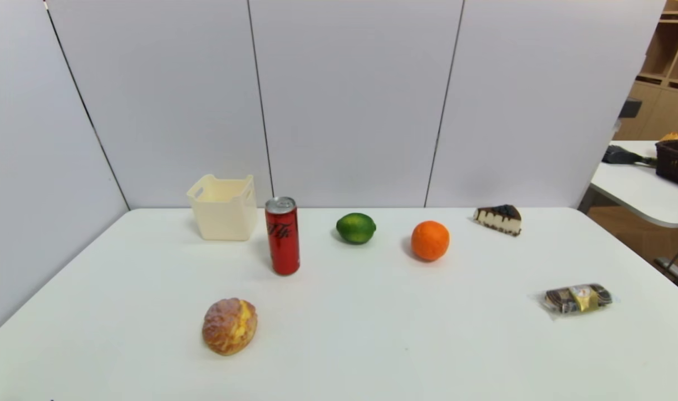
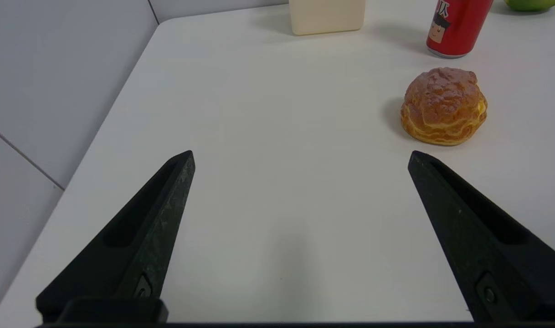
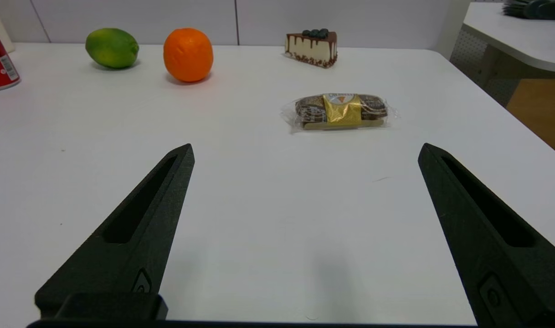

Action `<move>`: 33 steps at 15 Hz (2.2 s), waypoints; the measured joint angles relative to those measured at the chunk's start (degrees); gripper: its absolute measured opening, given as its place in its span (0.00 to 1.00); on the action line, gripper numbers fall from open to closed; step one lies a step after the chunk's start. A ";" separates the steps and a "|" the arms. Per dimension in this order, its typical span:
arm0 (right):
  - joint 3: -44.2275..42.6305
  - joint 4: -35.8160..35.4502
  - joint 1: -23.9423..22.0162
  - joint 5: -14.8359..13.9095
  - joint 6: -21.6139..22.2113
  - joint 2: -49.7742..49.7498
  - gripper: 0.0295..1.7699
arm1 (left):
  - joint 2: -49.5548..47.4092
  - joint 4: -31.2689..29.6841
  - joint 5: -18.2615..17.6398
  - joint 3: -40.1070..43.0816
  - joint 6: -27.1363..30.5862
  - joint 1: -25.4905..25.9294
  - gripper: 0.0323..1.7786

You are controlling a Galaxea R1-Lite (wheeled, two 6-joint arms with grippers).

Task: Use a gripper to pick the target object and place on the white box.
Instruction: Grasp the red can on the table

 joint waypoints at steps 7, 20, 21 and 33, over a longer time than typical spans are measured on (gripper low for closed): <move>0.00 -0.02 -0.04 0.00 -0.01 0.00 0.96 | 24.95 -8.41 -0.55 -11.30 3.56 -9.01 0.95; 0.00 -0.02 -0.04 -0.02 -0.01 0.00 0.96 | 73.27 -55.52 -0.67 -16.85 2.57 -24.37 0.95; 0.00 -0.02 -0.04 0.00 0.00 0.00 0.96 | 75.29 -58.66 -0.68 -16.87 1.94 -24.70 0.95; 0.00 0.00 -0.04 0.00 -0.01 0.00 0.96 | 89.87 -73.81 -0.44 -17.98 -4.00 -25.66 0.95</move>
